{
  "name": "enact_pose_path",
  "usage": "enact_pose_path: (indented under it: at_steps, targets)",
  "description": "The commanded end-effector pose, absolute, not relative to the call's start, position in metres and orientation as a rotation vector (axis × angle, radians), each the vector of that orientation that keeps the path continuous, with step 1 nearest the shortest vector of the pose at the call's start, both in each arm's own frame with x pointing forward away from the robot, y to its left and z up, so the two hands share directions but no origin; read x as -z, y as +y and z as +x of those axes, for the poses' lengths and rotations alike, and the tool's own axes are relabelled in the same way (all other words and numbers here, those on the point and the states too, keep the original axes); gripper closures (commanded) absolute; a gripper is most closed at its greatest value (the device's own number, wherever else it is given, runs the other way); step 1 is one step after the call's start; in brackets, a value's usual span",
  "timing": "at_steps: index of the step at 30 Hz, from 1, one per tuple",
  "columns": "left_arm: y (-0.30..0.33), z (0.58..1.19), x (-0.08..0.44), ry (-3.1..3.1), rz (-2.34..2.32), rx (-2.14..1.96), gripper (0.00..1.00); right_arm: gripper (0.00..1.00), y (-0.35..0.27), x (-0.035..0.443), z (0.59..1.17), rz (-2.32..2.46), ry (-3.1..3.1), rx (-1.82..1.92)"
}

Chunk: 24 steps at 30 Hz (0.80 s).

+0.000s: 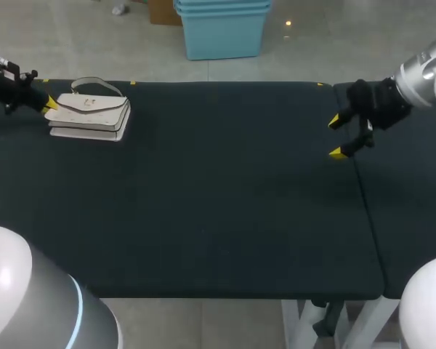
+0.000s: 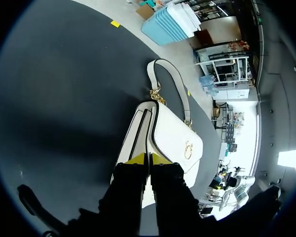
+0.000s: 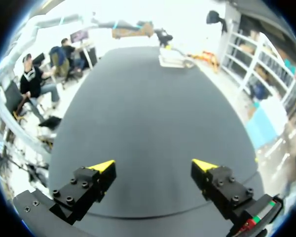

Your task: Pick up the bag, open it, inspect its contents, close it, and place it on the opposite side

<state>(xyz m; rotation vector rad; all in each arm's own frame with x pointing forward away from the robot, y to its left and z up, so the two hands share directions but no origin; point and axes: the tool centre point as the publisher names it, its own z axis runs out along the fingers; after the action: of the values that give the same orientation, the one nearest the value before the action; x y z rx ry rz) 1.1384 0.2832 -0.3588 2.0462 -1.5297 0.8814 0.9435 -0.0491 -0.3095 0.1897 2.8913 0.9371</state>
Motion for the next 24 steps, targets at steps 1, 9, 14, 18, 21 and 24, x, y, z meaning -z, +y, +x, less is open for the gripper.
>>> enact_pose_path:
  at_steps: [1,9,14,18,21,24]
  targets:
    - [0.267,1.111,0.363,-1.496,2.118,-0.958,1.0,0.0,-0.049,0.31,0.944,0.188,2.891,-0.941]
    - [0.238,1.089,0.36,-1.504,2.116,-0.963,1.0,0.0,-0.049,0.31,0.944,0.188,2.891,-0.941]
    - [0.22,1.069,0.353,-1.502,2.122,-0.967,1.0,0.0,-0.049,0.31,0.944,0.188,2.891,-0.941]
    - [0.208,1.056,0.35,-1.471,2.13,-0.988,1.0,0.0,-0.049,0.31,0.944,0.188,2.891,-0.941]
    - [0.198,1.047,0.349,-1.457,2.141,-0.999,1.0,0.0,-0.049,0.31,0.944,0.188,2.891,-0.941]
    - [0.187,1.038,0.348,-1.465,2.17,-1.002,1.0,0.0,-0.049,0.31,0.944,0.188,2.891,-0.941]
